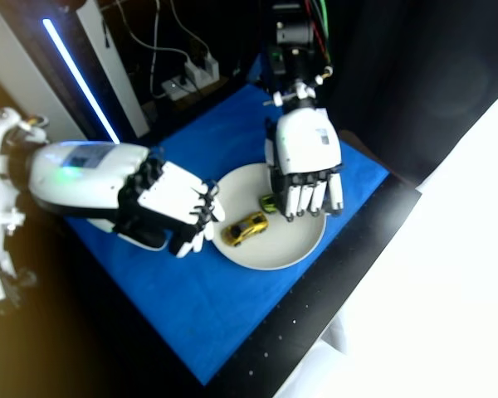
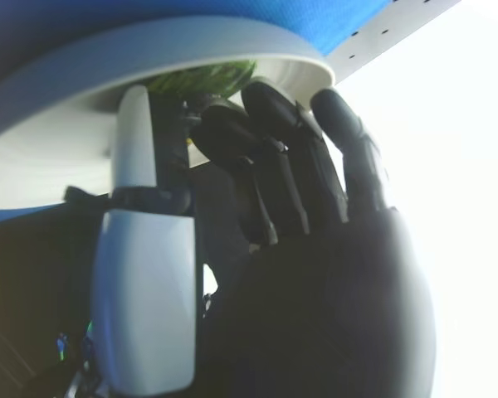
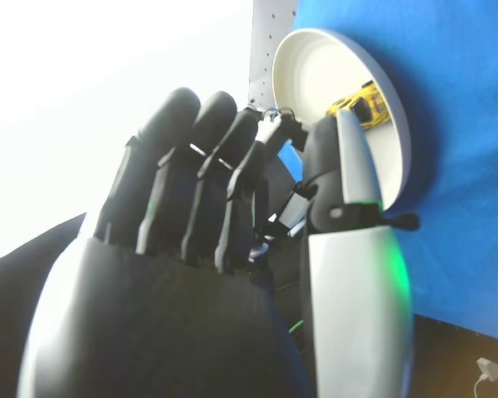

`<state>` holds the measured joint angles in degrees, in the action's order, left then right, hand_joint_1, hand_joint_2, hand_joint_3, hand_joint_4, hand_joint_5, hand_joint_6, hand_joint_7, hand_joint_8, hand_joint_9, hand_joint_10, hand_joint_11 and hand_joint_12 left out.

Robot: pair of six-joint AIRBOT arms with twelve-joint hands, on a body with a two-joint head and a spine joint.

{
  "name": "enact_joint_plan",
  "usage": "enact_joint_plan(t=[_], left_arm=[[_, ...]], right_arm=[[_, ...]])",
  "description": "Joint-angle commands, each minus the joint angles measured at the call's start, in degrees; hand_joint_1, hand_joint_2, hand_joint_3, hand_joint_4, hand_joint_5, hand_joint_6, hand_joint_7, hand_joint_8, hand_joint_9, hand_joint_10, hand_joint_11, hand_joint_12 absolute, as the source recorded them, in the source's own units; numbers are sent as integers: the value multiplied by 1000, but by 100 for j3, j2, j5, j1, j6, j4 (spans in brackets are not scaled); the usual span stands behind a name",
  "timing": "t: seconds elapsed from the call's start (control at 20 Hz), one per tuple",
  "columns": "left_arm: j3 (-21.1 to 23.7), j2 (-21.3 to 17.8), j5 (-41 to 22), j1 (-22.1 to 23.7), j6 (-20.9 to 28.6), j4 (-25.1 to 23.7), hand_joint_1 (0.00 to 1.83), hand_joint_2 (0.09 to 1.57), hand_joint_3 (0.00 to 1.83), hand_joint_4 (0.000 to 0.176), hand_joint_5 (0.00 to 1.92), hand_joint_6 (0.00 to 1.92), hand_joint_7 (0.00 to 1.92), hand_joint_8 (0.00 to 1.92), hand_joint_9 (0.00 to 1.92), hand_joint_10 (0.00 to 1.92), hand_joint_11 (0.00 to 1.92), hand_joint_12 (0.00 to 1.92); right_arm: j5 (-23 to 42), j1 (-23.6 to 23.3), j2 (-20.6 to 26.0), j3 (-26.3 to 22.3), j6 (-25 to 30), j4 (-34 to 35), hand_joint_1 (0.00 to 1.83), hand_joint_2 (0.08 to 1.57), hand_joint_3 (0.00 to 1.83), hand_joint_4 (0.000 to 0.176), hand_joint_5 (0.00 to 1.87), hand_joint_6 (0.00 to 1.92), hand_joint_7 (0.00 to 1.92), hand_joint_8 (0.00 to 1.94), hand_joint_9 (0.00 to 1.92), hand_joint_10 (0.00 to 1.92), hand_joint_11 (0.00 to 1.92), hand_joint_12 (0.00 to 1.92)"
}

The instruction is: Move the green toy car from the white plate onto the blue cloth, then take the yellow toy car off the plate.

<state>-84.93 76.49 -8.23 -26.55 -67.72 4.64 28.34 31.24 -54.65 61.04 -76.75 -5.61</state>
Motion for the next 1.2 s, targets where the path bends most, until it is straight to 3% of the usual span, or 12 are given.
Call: enact_joint_plan(t=[0.0, 0.05, 0.2, 0.4, 0.65, 0.7, 0.75, 0.8, 0.85, 0.95, 1.05, 1.15], left_arm=[[4, -35, -616, 6, -11, 32, 1343, 1209, 0, 0, 765, 1270, 845, 1304, 675, 1498, 244, 1770], [16, -52, -650, 6, -5, 56, 1343, 1209, 0, 0, 765, 1270, 845, 1304, 675, 1498, 244, 1770], [71, -105, -764, 9, 7, 97, 1355, 1187, 0, 0, 751, 1233, 859, 1215, 793, 1437, 674, 1601], [68, -110, -785, 9, 9, 128, 1353, 1187, 1, 0, 766, 1200, 859, 1233, 771, 1473, 609, 1723], [215, -259, -1020, 9, 12, 199, 1354, 1193, 2, 0, 720, 1208, 842, 1273, 792, 1448, 633, 1663], [291, -337, -1121, 9, 14, 217, 1248, 1186, 0, 0, 761, 1165, 907, 1281, 769, 1370, 633, 1688], [346, -395, -1208, 10, 16, 229, 1206, 1188, 0, 0, 764, 1199, 895, 1269, 665, 1275, 489, 1680], [431, -481, -1335, 16, 23, 247, 1177, 1031, 0, 0, 619, 756, 674, 796, 563, 1041, 313, 1593], [465, -516, -1385, 21, 25, 250, 1177, 1031, 0, 0, 619, 756, 674, 796, 563, 1041, 313, 1593], [526, -583, -1440, 63, 26, 252, 1103, 997, 0, 0, 591, 517, 603, 461, 435, 842, 168, 1544], [479, -541, -1319, 97, 20, 201, 1103, 973, 0, 0, 611, 431, 629, 347, 443, 765, 167, 1525], [379, -428, -1169, 113, 19, 113, 1084, 936, 0, 0, 646, 305, 664, 217, 411, 780, 123, 1579]], right_arm=[[681, -93, -11, -13, -39, 25, 1355, 1020, 0, 0, 544, 469, 650, 600, 588, 983, 387, 1628], [681, -93, -11, -13, -39, 25, 1355, 1020, 0, 0, 544, 469, 650, 600, 588, 983, 387, 1628], [681, -93, -11, -12, -39, 25, 1371, 1036, 2, 0, 547, 399, 628, 544, 532, 973, 308, 1649], [681, -93, -11, -12, -39, 26, 1365, 1037, 1, 0, 558, 339, 635, 535, 543, 979, 323, 1624], [681, -93, -10, -14, -39, 26, 1349, 1038, 1, 0, 578, 330, 637, 532, 542, 977, 330, 1637], [681, -93, -10, -14, -39, 26, 1360, 1033, 0, 0, 585, 332, 636, 528, 539, 973, 330, 1635], [681, -93, -10, -14, -39, 26, 1392, 1031, 0, 0, 589, 337, 626, 511, 506, 965, 249, 1646], [681, -93, -10, -12, -39, 26, 1376, 1047, 2, 0, 608, 298, 661, 379, 518, 850, 189, 1601], [681, -92, -10, -12, -39, 26, 1376, 1047, 2, 0, 608, 298, 661, 379, 518, 850, 189, 1601], [681, -92, -10, -10, -39, 25, 1346, 1065, 3, 0, 601, 217, 676, 273, 494, 801, 149, 1593], [681, -92, -12, -1, -39, 25, 1331, 1064, 1, 0, 619, 170, 704, 219, 515, 775, 138, 1593], [680, -92, -12, 8, -39, 25, 1331, 1047, 0, 0, 649, 130, 752, 175, 548, 765, 153, 1590]])
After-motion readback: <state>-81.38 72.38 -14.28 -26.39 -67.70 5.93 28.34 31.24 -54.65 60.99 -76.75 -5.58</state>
